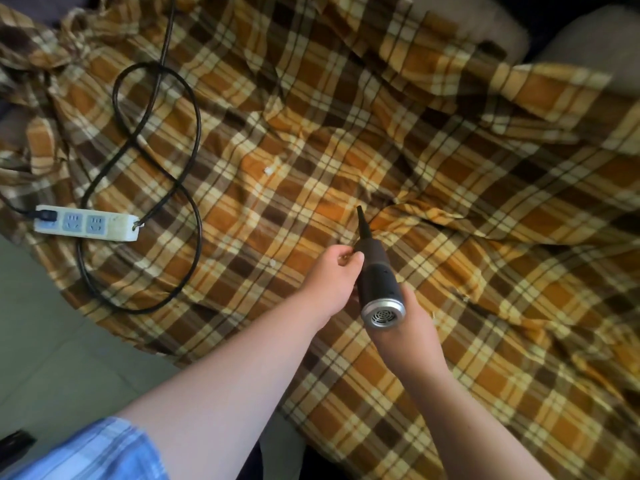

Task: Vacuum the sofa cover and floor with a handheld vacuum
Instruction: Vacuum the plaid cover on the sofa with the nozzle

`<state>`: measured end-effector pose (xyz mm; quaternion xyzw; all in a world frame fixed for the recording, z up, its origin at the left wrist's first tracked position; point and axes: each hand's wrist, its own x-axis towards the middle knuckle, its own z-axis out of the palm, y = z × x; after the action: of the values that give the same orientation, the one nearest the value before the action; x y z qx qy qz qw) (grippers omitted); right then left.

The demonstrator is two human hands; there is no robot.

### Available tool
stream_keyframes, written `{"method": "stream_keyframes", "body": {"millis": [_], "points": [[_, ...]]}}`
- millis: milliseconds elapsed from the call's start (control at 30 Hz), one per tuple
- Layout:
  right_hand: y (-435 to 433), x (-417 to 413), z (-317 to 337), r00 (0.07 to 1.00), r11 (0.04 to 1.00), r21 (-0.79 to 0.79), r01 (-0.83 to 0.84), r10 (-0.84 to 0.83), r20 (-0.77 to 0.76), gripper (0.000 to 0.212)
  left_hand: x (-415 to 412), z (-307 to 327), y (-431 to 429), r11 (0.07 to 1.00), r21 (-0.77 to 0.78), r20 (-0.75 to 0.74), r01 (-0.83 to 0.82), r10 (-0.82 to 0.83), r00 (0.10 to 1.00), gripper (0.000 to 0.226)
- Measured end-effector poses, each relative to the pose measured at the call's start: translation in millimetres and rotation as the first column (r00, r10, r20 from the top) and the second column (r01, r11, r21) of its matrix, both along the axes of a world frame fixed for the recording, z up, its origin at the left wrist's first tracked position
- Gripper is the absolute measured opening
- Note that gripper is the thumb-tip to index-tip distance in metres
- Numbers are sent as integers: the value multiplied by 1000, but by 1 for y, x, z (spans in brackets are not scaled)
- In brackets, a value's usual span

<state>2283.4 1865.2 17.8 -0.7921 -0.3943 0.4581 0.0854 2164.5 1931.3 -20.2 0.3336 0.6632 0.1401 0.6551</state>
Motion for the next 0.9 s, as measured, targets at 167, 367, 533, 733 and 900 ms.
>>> {"method": "stream_keyframes", "body": {"millis": [167, 367, 533, 733, 900], "points": [[4, 7, 3, 999, 999, 13, -37, 37, -5, 27, 3, 0, 3, 1000, -19, -5, -22, 22, 1000, 45], [-29, -1, 7, 996, 994, -60, -86, 85, -24, 30, -15, 7, -32, 997, -73, -34, -12, 9, 999, 40], [-74, -18, 10, 993, 982, -151, -115, 112, -28, 46, -28, 14, -80, 989, -145, -35, -39, 34, 999, 38], [-113, -31, 10, 988, 971, -185, -148, 136, -73, 46, -47, 10, -126, 976, -208, -37, -66, 60, 998, 34], [-126, -45, 17, 980, 960, -203, -192, 175, -100, 38, -63, 13, -149, 974, -199, -92, -106, 89, 992, 34]]}}
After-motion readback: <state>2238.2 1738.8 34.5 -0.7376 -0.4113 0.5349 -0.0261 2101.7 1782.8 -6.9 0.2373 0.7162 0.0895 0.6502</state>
